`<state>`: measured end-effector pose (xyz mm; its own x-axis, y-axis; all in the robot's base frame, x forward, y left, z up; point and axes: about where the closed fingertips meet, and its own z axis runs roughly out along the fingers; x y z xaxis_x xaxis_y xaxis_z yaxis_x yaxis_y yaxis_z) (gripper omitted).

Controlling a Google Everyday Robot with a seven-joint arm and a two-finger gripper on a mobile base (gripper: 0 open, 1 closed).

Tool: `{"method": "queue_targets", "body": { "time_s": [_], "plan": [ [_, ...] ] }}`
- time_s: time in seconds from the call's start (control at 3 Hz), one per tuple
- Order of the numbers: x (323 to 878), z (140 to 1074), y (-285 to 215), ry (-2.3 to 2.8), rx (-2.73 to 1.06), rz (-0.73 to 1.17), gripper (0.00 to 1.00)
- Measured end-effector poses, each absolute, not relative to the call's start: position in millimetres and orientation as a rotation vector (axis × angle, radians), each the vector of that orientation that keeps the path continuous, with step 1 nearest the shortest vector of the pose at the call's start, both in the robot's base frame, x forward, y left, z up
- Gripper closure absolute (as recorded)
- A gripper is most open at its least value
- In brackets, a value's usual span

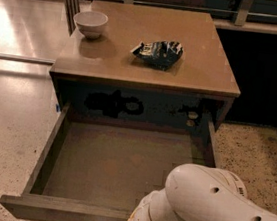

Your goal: Close top drawer

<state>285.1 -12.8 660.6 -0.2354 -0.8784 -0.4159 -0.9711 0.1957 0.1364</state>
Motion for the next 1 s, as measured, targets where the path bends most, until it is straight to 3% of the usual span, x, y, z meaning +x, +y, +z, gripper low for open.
{"method": "queue_targets", "body": {
  "time_s": [1.0],
  "plan": [
    [309.3,646.2,0.3,2.2,-1.672,0.572,1.0]
  ]
}}
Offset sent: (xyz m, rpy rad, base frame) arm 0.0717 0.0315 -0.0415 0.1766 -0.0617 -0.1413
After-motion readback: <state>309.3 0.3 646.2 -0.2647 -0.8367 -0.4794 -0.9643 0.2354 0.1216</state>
